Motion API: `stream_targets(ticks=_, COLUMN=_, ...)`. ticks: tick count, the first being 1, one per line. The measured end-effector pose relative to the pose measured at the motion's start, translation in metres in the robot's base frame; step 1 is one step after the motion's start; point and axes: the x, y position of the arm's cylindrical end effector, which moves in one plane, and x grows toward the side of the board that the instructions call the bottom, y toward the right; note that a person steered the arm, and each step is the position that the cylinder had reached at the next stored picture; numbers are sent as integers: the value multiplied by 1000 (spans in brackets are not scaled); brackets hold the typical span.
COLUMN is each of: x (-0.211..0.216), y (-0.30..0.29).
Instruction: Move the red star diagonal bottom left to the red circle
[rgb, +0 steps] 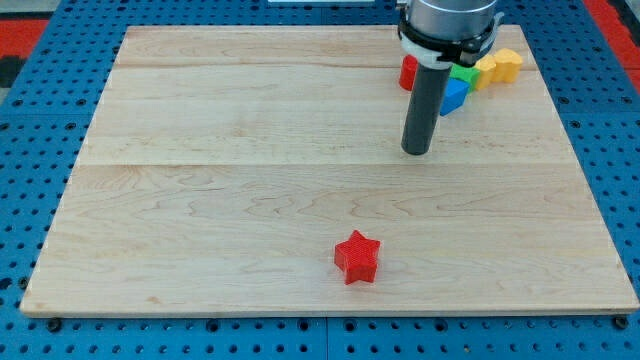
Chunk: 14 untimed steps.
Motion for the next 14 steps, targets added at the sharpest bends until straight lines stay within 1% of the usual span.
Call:
stream_targets(ticks=1, x=12, y=-8)
stream_targets(ticks=2, x=43, y=-10)
stream_targets(ticks=3, x=90, y=-10)
stream_targets(ticks=4, x=150, y=-10)
stream_targets(ticks=5, x=184, y=-22)
stream_targets(ticks=7, x=189, y=-101)
stream_targets(ticks=10, x=89, y=-95)
stream_targets(ticks=11, x=46, y=-95)
stream_targets(ticks=12, x=81, y=-97)
stream_targets(ticks=14, x=191, y=-101)
